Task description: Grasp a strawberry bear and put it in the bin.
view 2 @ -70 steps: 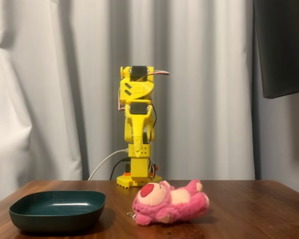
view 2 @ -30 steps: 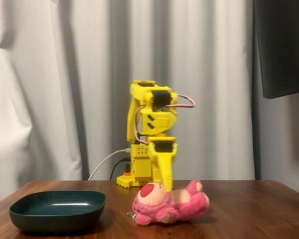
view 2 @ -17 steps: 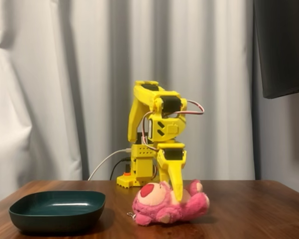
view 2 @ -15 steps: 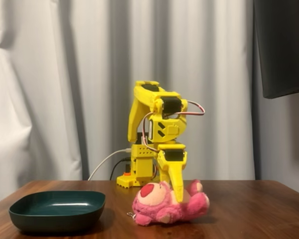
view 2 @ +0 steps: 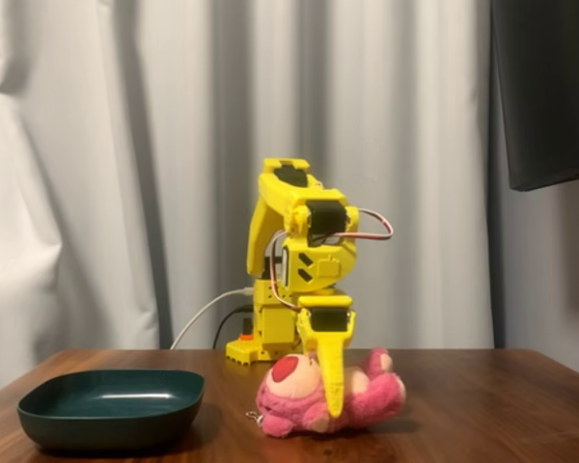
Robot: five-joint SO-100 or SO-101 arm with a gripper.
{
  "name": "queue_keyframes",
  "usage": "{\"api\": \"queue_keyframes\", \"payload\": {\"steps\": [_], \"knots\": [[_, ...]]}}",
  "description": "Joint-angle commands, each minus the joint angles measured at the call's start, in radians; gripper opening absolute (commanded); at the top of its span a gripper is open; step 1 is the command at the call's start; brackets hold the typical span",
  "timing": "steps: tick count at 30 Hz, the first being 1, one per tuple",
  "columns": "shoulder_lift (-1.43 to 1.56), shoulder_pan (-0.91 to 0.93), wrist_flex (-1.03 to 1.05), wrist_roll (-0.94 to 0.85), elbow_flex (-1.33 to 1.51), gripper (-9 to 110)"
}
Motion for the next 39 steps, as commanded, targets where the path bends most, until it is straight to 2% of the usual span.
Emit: {"api": "queue_keyframes", "payload": {"steps": [1,4,9,21,27,33,36,39], "knots": [[0.006,-0.018,0.006,0.009,-0.058,37],[0.006,-0.017,0.006,0.009,-0.06,19],[0.006,0.0,0.011,0.0,-0.071,0],[0.061,-0.018,0.08,0.003,-0.173,0],[0.275,-0.046,0.262,0.009,-0.287,0],[0.603,-0.063,0.314,0.009,0.011,0],[0.773,-0.118,0.225,0.005,0.201,0],[0.891,-0.222,0.048,-0.006,0.38,0]]}}
